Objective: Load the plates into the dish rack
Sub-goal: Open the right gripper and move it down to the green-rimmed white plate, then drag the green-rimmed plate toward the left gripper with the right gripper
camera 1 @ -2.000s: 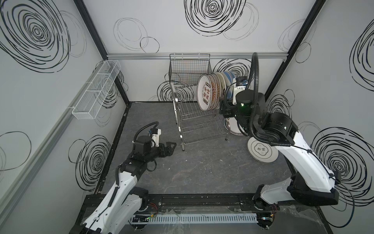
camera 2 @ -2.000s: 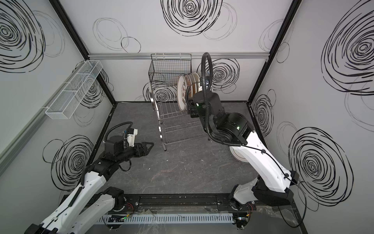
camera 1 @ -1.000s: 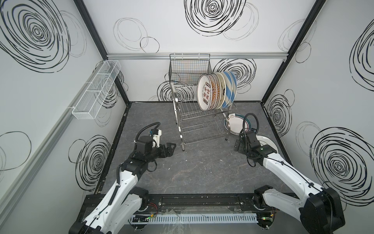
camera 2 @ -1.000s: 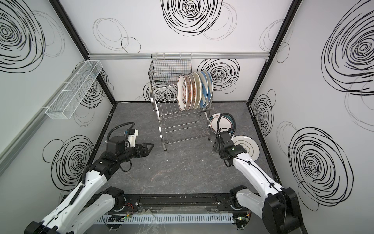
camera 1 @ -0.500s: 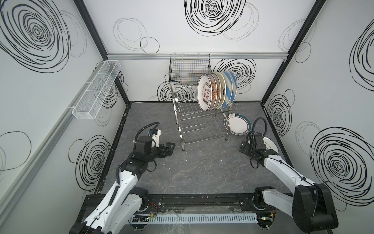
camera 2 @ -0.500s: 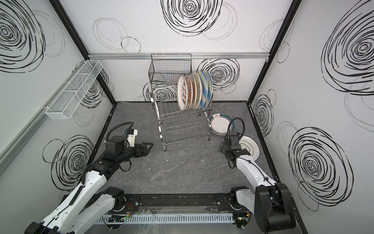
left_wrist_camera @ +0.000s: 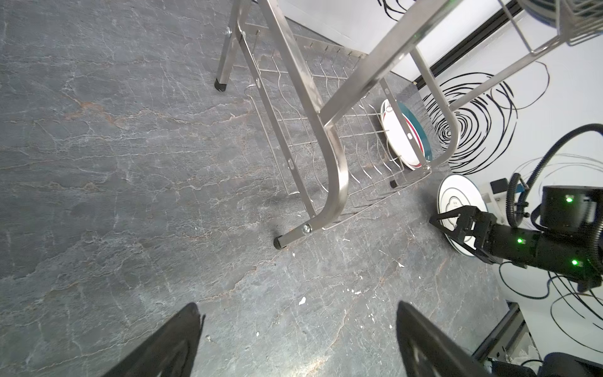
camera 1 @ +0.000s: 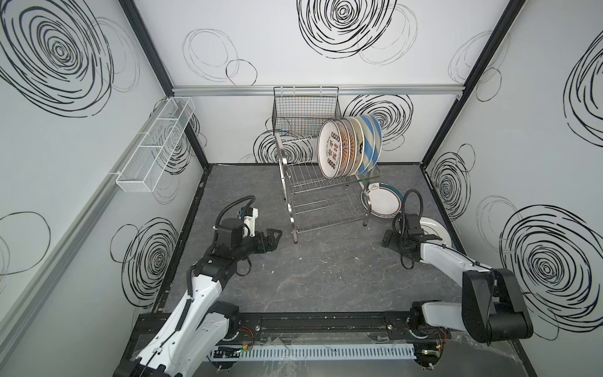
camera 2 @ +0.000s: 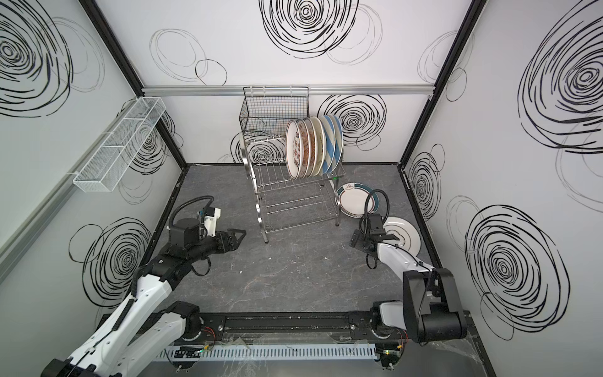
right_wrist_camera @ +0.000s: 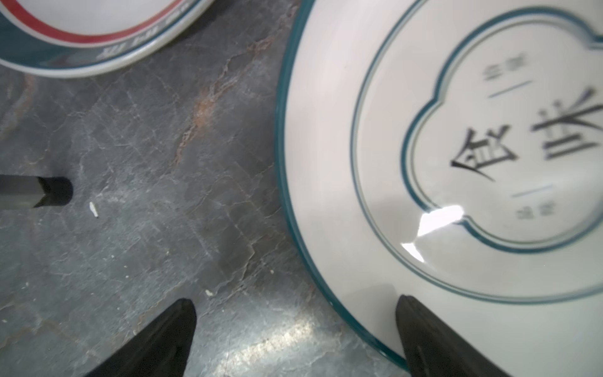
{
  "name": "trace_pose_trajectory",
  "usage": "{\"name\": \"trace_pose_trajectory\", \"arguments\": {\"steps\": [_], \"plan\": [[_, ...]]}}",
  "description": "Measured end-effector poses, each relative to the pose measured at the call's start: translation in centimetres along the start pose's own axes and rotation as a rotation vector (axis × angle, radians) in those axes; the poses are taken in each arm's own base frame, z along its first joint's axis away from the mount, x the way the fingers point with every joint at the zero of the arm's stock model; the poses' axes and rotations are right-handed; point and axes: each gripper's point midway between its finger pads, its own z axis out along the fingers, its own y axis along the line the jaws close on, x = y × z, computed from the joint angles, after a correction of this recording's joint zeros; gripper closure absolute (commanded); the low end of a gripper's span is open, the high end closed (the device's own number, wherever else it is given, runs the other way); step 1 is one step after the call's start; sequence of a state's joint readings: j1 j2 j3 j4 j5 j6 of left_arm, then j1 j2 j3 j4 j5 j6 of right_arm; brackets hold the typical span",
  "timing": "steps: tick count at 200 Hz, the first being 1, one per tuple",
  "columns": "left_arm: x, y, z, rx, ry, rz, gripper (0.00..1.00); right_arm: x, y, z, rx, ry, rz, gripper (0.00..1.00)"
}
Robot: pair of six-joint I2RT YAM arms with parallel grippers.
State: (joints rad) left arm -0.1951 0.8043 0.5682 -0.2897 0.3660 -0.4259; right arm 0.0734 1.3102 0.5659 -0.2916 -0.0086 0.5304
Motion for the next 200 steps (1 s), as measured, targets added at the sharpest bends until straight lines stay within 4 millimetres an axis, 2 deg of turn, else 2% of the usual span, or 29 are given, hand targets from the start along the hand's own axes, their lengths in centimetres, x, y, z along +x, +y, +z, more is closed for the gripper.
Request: {"name": "trace_pose_trajectory", "arguments": {"steps": [31, 68, 115, 200], "plan": [[0.0, 0.0, 0.0, 0.002, 0.001, 0.0, 0.04, 0.5, 0.6, -0.3, -0.039, 0.024, 0.0, 0.0], [0.1, -0.1, 0.1, 0.006, 0.009, -0.003, 0.04, 0.1, 1.3, -1.4, -0.094, -0.004, 0.013, 0.0], [0.2, -0.1, 0.1, 0.009, 0.01, -0.002, 0.04, 0.9, 1.7, -1.9, -0.135, 0.013, 0.031, 0.0], [0.2, -0.2, 0.1, 0.015, 0.013, -0.002, 0.04, -0.5, -1.1, -2.2, 0.027, -0.068, 0.049, 0.0]]}}
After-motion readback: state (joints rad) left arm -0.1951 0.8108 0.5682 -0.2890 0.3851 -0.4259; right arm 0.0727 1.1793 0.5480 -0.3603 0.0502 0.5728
